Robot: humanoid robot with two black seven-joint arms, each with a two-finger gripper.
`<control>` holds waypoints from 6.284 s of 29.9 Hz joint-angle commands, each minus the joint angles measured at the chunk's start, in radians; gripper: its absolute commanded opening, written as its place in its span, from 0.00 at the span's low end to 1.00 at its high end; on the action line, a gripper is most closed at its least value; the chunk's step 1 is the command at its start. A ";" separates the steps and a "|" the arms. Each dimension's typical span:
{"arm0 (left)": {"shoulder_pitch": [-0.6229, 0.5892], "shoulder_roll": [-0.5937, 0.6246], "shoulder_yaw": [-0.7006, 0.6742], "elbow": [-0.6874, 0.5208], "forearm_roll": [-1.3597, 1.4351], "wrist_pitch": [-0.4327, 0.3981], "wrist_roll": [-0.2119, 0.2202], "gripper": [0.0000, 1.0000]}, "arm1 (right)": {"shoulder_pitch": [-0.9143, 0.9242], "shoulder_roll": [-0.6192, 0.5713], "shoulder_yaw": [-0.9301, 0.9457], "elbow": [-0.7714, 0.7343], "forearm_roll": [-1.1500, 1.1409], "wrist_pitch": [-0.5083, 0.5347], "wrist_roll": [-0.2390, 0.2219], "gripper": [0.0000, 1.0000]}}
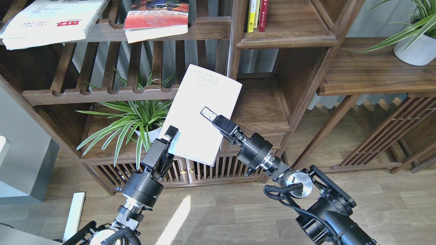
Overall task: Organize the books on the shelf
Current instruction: 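Bring the right gripper to the book and grasp it from the left, then carry the white book up toward the top cubby with the right gripper, then insert the white book upright beside the standing books with the right gripper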
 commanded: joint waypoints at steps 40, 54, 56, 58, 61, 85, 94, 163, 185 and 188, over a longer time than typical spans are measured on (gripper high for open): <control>0.126 0.079 -0.148 0.354 -0.013 0.000 0.001 0.99 | -0.095 -0.376 0.199 0.149 0.118 0.000 0.002 0.06; 0.097 0.083 -0.131 0.483 -0.013 0.000 0.001 0.99 | -0.035 -0.523 0.381 0.157 0.132 0.000 0.000 0.05; 0.097 0.080 -0.129 0.493 -0.013 0.000 0.001 0.99 | 0.006 -0.523 0.379 0.157 0.132 0.000 -0.001 0.05; 0.099 0.078 -0.126 0.497 -0.013 0.000 0.001 0.99 | 0.049 -0.523 0.375 0.157 0.132 0.000 -0.001 0.05; 0.099 0.078 -0.125 0.497 -0.013 0.000 0.001 0.99 | 0.118 -0.523 0.364 0.154 0.132 -0.005 -0.003 0.05; 0.099 0.061 -0.122 0.536 -0.036 0.000 0.000 0.99 | 0.379 -0.511 0.321 0.115 0.123 -0.331 -0.011 0.04; 0.099 0.061 -0.122 0.540 -0.038 0.000 -0.002 0.99 | 0.442 -0.522 0.240 0.101 0.095 -0.331 -0.023 0.03; 0.112 0.066 -0.116 0.537 -0.039 0.000 0.000 0.99 | 0.795 -0.284 0.174 -0.440 -0.686 -0.358 0.328 0.00; 0.122 0.067 -0.119 0.533 -0.039 0.000 -0.003 0.99 | 0.904 -0.201 0.101 -0.727 -0.672 -0.366 0.431 0.00; 0.122 0.067 -0.120 0.533 -0.039 0.000 -0.003 0.99 | 0.899 -0.178 0.103 -0.742 -0.670 -0.387 0.431 0.00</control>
